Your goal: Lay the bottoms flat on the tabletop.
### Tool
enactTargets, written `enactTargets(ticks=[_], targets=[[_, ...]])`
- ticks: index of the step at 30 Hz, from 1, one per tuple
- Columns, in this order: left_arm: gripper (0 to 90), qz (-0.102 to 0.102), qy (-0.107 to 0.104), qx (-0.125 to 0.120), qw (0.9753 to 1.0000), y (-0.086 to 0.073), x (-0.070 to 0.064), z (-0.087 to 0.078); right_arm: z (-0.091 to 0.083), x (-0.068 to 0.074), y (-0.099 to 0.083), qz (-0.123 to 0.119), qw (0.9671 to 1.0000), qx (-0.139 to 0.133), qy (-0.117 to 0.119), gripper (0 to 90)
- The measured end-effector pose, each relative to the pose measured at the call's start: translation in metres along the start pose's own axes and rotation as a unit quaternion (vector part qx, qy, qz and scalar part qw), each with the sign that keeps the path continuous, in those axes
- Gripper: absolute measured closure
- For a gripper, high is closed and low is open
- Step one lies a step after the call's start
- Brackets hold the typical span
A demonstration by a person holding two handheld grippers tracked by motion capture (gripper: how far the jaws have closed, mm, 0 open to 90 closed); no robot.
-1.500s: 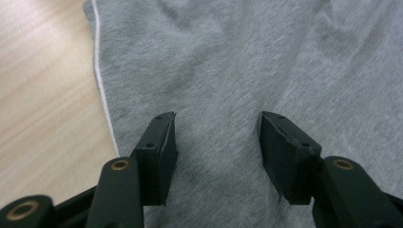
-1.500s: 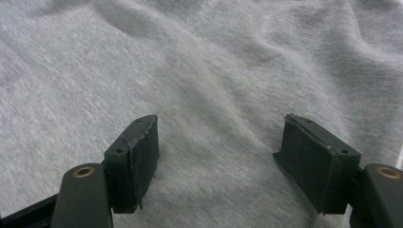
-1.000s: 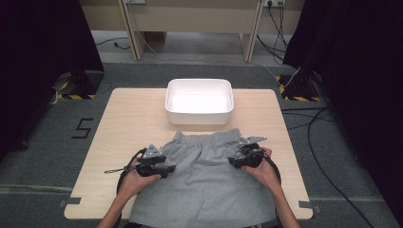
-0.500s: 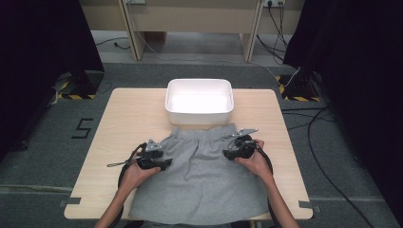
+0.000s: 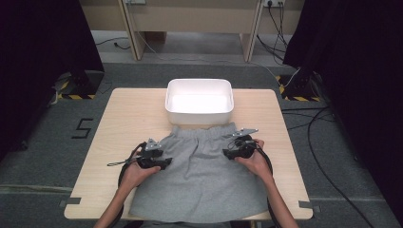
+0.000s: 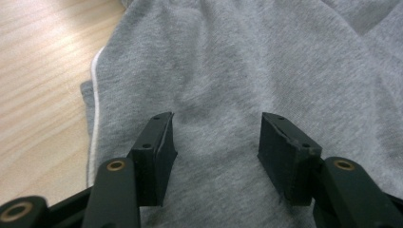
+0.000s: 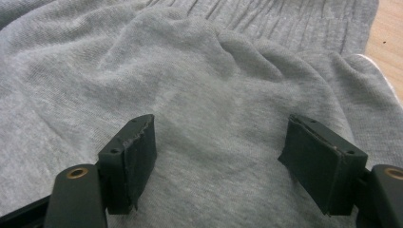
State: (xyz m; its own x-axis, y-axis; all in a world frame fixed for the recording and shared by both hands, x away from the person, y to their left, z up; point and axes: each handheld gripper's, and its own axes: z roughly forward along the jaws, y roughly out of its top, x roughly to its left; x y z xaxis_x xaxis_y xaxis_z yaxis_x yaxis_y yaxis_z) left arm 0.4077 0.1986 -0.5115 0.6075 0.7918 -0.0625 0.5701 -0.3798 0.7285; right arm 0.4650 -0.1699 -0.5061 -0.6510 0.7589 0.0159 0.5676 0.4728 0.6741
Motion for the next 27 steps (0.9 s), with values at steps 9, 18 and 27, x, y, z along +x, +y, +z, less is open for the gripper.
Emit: enactTargets(ticks=[9, 18, 27], targets=[[43.4, 0.002, 0.000, 0.008, 1.0000, 0.001, -0.002, -0.001, -0.005, 0.004, -0.002, 0.017, 0.9998, -0.005, 0.007, 28.2], [40.1, -0.007, -0.005, 0.005, 1.0000, 0.002, -0.001, -0.004, -0.019, 0.017, 0.001, 0.010, 0.9994, -0.028, 0.016, 28.3], [39.6, -0.027, -0.006, -0.008, 0.9996, 0.002, 0.008, -0.010, -0.026, 0.037, 0.002, -0.003, 0.9989, -0.036, 0.031, 28.4]])
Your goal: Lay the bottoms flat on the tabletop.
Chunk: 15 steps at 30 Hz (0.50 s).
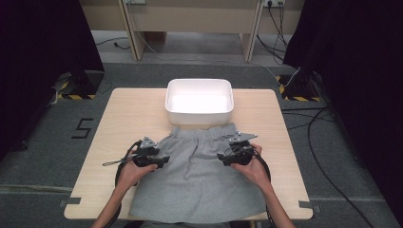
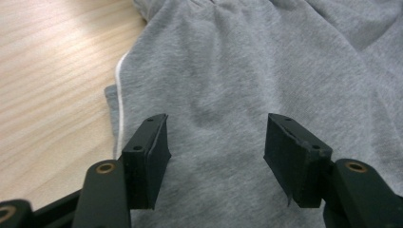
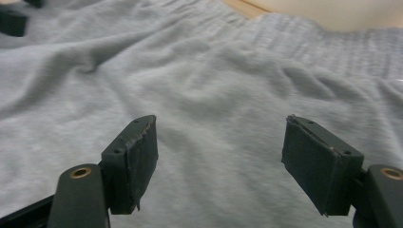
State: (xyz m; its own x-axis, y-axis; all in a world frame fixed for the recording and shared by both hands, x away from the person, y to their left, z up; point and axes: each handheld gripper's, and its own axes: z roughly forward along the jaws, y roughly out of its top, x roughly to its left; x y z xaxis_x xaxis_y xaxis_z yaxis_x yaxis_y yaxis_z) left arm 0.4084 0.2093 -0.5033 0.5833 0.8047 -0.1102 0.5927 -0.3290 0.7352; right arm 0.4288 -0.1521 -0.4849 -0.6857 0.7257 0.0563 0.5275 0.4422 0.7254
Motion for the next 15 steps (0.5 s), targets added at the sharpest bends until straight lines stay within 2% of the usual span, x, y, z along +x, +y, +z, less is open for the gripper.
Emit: enactTargets(ticks=[2, 3, 15], targets=[[39.4, 0.002, 0.003, -0.002, 1.0000, 0.000, 0.002, -0.001, -0.001, 0.006, 0.000, -0.005, 1.0000, -0.001, 0.005, 28.4], [39.4, -0.003, 0.001, -0.002, 1.0000, 0.001, 0.003, -0.001, -0.001, 0.009, -0.001, -0.004, 1.0000, 0.000, 0.009, 28.4], [38.7, -0.015, 0.008, 0.000, 0.9999, -0.001, 0.013, -0.005, 0.001, 0.040, 0.000, -0.031, 0.9986, -0.001, 0.042, 28.4]])
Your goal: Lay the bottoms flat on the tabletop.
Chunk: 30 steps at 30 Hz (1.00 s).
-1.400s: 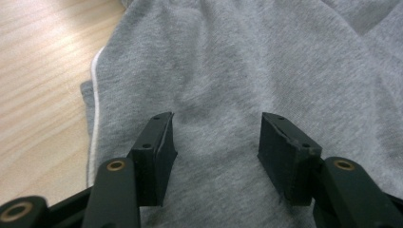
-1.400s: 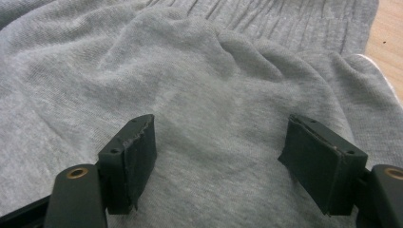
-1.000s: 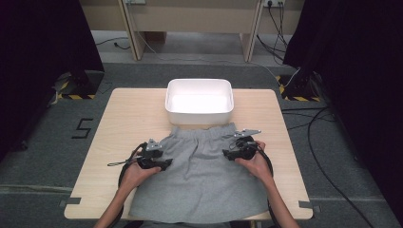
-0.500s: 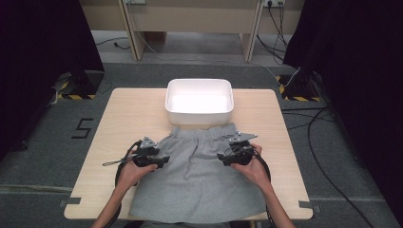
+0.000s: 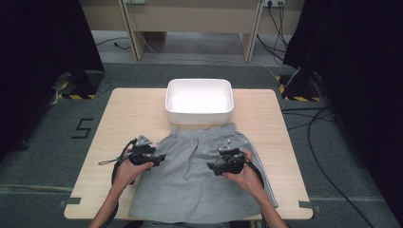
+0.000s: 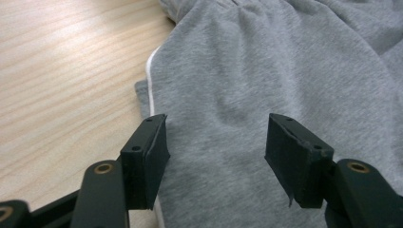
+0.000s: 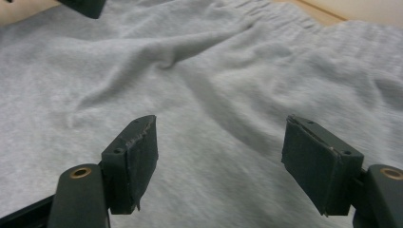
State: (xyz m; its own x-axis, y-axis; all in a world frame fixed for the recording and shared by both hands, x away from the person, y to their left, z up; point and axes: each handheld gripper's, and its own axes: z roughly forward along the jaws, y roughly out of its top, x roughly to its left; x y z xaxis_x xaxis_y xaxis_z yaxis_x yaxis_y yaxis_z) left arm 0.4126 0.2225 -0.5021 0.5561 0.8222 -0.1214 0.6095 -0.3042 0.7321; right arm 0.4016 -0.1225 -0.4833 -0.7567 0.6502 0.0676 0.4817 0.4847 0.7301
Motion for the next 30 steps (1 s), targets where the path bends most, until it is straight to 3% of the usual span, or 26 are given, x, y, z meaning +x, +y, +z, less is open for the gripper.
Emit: enactTargets(ticks=[20, 30], targets=[[38.2, -0.003, 0.005, -0.002, 1.0000, 0.002, 0.004, -0.001, 0.006, 0.049, 0.007, -0.035, 0.9977, -0.006, 0.058, 28.4], [38.1, -0.007, 0.006, -0.011, 0.9999, 0.015, 0.006, 0.002, 0.014, 0.076, 0.010, -0.054, 0.9948, -0.007, 0.086, 28.4]])
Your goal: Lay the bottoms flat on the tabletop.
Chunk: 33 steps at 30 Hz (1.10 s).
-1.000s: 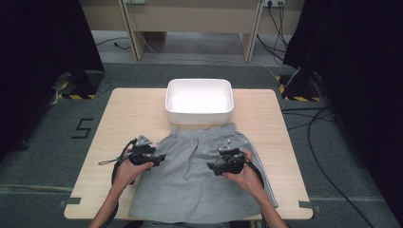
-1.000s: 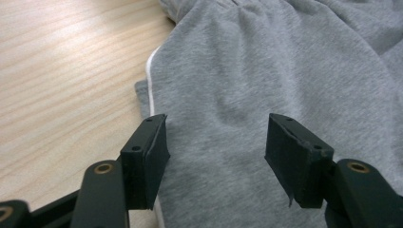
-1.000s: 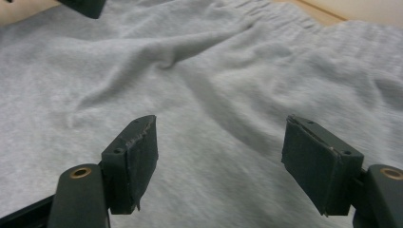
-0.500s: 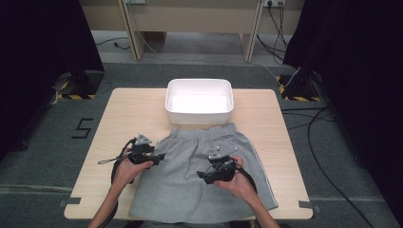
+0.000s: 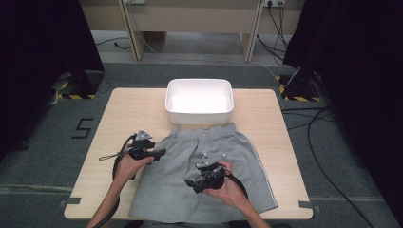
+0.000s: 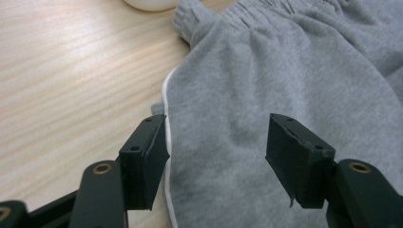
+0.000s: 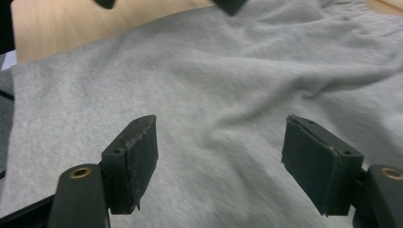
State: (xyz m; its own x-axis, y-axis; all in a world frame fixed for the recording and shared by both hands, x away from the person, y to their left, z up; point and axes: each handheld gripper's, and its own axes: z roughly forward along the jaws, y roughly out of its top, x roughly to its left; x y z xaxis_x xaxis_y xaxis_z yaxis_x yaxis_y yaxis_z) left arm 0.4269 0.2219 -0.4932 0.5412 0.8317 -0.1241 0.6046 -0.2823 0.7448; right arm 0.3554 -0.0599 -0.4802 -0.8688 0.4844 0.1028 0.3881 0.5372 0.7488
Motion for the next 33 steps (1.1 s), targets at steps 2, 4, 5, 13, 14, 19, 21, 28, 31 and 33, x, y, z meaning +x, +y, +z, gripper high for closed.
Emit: enactTargets(ticks=[2, 4, 5, 13, 14, 19, 21, 28, 31, 33], targets=[[38.1, 0.000, 0.000, 0.001, 1.0000, 0.005, 0.000, 0.003, 0.001, 0.002, 0.000, -0.001, 1.0000, 0.001, 0.002, 28.4], [38.1, -0.005, -0.006, 0.000, 1.0000, 0.012, 0.001, 0.006, 0.007, 0.008, 0.001, -0.005, 0.9999, 0.005, 0.010, 28.4], [38.1, -0.005, -0.006, 0.000, 1.0000, 0.012, 0.001, 0.006, 0.009, 0.010, 0.002, -0.008, 0.9999, 0.006, 0.013, 28.4], [38.1, -0.014, -0.015, 0.005, 0.9998, 0.034, 0.002, 0.019, 0.017, 0.021, 0.006, -0.021, 0.9994, 0.007, 0.027, 28.4], [38.1, -0.016, -0.016, 0.004, 0.9997, 0.036, 0.002, 0.020, 0.019, 0.023, 0.007, -0.023, 0.9993, 0.007, 0.031, 28.4], [38.1, -0.019, -0.016, 0.012, 0.9996, 0.045, 0.004, 0.028, 0.021, 0.028, 0.007, -0.027, 0.9990, 0.008, 0.035, 28.4], [38.1, -0.019, -0.017, 0.014, 0.9996, 0.047, 0.004, 0.031, 0.021, 0.028, 0.007, -0.026, 0.9990, 0.008, 0.036, 28.3], [38.2, -0.020, -0.016, 0.021, 0.9994, 0.054, 0.004, 0.039, 0.022, 0.032, 0.007, -0.027, 0.9989, 0.008, 0.039, 28.4], [38.3, -0.021, -0.014, 0.025, 0.9994, 0.057, 0.004, 0.042, 0.022, 0.034, 0.008, -0.030, 0.9988, 0.007, 0.038, 28.3], [38.3, -0.020, -0.014, 0.026, 0.9994, 0.059, 0.003, 0.044, 0.022, 0.035, 0.008, -0.027, 0.9988, 0.008, 0.039, 28.3]])
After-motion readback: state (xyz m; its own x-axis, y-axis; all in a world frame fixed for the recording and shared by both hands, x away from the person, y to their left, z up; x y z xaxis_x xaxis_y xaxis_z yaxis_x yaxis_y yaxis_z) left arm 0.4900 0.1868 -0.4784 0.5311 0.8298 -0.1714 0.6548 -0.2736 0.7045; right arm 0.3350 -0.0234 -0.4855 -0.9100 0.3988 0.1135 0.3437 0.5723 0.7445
